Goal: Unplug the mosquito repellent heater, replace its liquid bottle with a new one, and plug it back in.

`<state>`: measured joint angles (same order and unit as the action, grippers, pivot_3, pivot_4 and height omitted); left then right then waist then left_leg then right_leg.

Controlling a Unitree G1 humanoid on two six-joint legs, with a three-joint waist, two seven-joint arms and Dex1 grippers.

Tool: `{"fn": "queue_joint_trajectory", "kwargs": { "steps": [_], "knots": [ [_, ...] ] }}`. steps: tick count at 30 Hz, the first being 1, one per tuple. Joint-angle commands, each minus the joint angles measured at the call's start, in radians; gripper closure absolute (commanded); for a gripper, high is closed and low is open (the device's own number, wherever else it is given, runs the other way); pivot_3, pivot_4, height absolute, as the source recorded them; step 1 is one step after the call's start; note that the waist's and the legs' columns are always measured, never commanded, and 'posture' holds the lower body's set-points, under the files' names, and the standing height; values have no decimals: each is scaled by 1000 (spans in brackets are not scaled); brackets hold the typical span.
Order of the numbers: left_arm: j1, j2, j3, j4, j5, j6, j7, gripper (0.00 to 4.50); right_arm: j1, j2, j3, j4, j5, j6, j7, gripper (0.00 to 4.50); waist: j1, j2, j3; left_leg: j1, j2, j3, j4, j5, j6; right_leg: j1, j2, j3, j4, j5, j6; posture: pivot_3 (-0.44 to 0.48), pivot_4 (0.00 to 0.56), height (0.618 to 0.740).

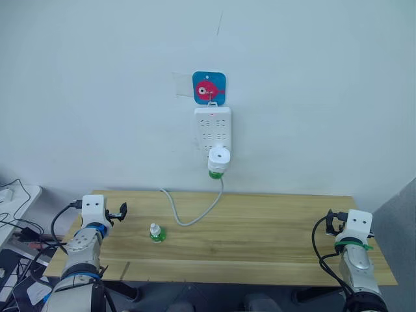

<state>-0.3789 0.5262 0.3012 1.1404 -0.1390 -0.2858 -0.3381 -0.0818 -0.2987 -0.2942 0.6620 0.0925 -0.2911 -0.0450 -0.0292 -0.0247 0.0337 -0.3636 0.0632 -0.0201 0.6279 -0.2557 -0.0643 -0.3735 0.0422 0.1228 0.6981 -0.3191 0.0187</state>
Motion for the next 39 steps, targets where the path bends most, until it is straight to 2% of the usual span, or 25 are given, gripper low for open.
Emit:
{"fn": "queue_joint_trajectory", "kwargs": {
  "steps": [1,9,23,24,26,30,34,39],
  "knots": [
    [-4,22,18,-21,-17,-2,0,0,-23,-13,-7,-20,-5,-9,-4,9,0,0,1,0,0,0,0,0,0,0,0,0,0,0,0,106,41,740],
    [9,19,35,-41,-38,-6,-18,0,-33,-7,0,-24,-10,-5,-7,9,2,0,2,0,0,0,0,0,0,0,0,0,0,0,0,107,43,740],
    [34,47,65,-91,-90,-33,-146,0,4,-2,23,-102,-10,14,30,9,0,1,2,0,0,0,0,0,0,0,0,0,0,0,0,81,47,740],
    [38,49,67,-108,-97,-38,-165,183,10,-2,31,-124,-11,21,40,1,0,1,2,0,0,0,0,0,0,0,0,0,0,0,0,81,50,740],
    [43,58,68,-148,-111,-21,-214,548,26,-8,49,-182,-12,40,66,0,0,2,3,0,0,0,0,0,0,0,0,0,0,0,0,81,50,740],
    [59,71,52,-308,-152,76,-336,1683,86,-28,90,-407,26,134,171,0,0,3,8,-1,0,-1,0,0,0,0,0,-1,0,-1,0,84,61,740],
    [60,76,16,-496,-200,195,-460,1683,144,-53,140,-709,121,286,301,0,1,6,15,-1,0,-2,0,0,0,0,0,-1,0,-1,0,82,80,740],
    [-28,70,-77,-636,-220,330,-592,1683,129,-103,249,-1038,272,529,445,0,1,4,23,-1,0,-3,0,0,0,0,0,-3,0,-3,4,68,87,740]
  ]
}}
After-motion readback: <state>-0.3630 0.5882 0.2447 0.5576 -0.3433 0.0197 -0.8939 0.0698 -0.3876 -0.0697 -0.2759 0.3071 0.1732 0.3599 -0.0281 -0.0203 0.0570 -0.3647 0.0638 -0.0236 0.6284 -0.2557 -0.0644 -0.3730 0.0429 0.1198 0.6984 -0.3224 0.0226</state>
